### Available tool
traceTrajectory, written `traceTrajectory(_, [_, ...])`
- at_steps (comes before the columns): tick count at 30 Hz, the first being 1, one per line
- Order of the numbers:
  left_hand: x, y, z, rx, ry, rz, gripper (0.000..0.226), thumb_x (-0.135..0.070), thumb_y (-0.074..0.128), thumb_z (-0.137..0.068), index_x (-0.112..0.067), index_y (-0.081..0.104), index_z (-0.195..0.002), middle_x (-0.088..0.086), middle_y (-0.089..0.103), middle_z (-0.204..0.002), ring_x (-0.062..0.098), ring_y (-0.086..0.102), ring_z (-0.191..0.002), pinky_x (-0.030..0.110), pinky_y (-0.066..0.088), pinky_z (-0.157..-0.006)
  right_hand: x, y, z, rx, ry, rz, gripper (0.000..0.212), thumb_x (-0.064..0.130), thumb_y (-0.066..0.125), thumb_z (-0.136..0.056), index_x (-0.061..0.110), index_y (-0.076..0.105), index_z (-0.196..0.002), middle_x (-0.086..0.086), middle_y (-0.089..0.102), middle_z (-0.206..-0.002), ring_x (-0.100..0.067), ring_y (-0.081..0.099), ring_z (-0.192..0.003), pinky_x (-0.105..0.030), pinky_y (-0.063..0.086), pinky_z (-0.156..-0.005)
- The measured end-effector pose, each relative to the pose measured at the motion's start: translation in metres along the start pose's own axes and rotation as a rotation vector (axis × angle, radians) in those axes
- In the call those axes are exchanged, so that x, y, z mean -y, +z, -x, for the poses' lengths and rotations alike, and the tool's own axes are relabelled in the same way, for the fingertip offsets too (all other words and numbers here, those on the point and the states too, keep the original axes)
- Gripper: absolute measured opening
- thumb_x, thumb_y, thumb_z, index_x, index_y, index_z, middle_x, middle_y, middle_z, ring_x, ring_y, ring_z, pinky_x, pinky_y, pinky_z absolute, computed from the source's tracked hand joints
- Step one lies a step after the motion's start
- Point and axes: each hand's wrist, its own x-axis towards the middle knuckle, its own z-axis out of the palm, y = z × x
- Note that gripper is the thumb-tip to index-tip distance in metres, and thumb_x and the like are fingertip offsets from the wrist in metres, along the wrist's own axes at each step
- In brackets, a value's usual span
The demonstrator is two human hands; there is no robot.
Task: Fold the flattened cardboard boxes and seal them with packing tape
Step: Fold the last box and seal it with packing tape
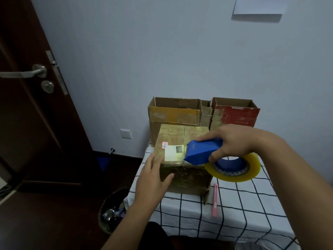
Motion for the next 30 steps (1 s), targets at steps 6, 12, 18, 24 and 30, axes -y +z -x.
traceTrajectory(6, [-0.006,0.002,-0.018,0.017,0.189,-0.302,0.07,-0.056,0.05,-0.094,-0.03,0.024,-0.154,-0.003,0.008,-0.165,0.017,-0.002,-0.151,0.03,-0.006,-0.117,0.0,0.001,0.0,-0.017,-0.034,0.007,0.064,0.053,0.067,-0.085,0.054,0.038,-0.142,0.035,0.041,-0.098,0.003,0.048,-0.088,-0.022,0.034,-0.077])
traceTrajectory(12, [-0.001,-0.003,-0.03,0.085,0.183,-0.209,0.063,-0.046,0.057,-0.094,-0.027,0.036,-0.15,-0.005,0.038,-0.155,0.013,0.032,-0.143,0.029,0.024,-0.116,0.002,0.004,-0.004,-0.014,-0.034,0.036,0.065,0.058,0.063,-0.086,0.054,0.034,-0.145,0.022,0.047,-0.1,-0.003,0.048,-0.085,-0.027,0.035,-0.081])
traceTrajectory(18, [0.02,-0.012,-0.036,0.08,0.169,-0.299,0.058,-0.047,0.053,-0.096,-0.027,0.039,-0.149,-0.005,0.037,-0.155,0.017,0.035,-0.142,0.035,0.031,-0.115,-0.025,0.011,0.006,0.091,-0.019,-0.039,0.065,0.058,0.064,-0.085,0.059,0.032,-0.142,0.023,0.047,-0.102,0.0,0.048,-0.089,-0.027,0.035,-0.082])
traceTrajectory(24, [0.016,-0.001,-0.032,0.061,0.311,-0.475,0.057,-0.036,0.073,-0.085,-0.029,0.055,-0.138,0.016,0.059,-0.134,0.037,0.059,-0.118,0.048,0.049,-0.096,-0.069,0.027,0.04,-0.021,-0.023,-0.135,0.063,0.058,0.065,-0.085,0.076,0.022,-0.127,0.01,0.052,-0.122,-0.009,0.052,-0.102,-0.033,0.046,-0.094])
traceTrajectory(30, [0.011,-0.003,-0.031,0.103,0.372,-0.462,0.057,-0.034,0.07,-0.088,-0.033,0.051,-0.141,0.012,0.056,-0.138,0.035,0.056,-0.12,0.047,0.049,-0.097,-0.087,0.031,0.049,-0.077,-0.066,-0.195,0.065,0.056,0.068,-0.084,0.079,0.023,-0.124,0.016,0.051,-0.123,-0.006,0.05,-0.106,-0.034,0.046,-0.096])
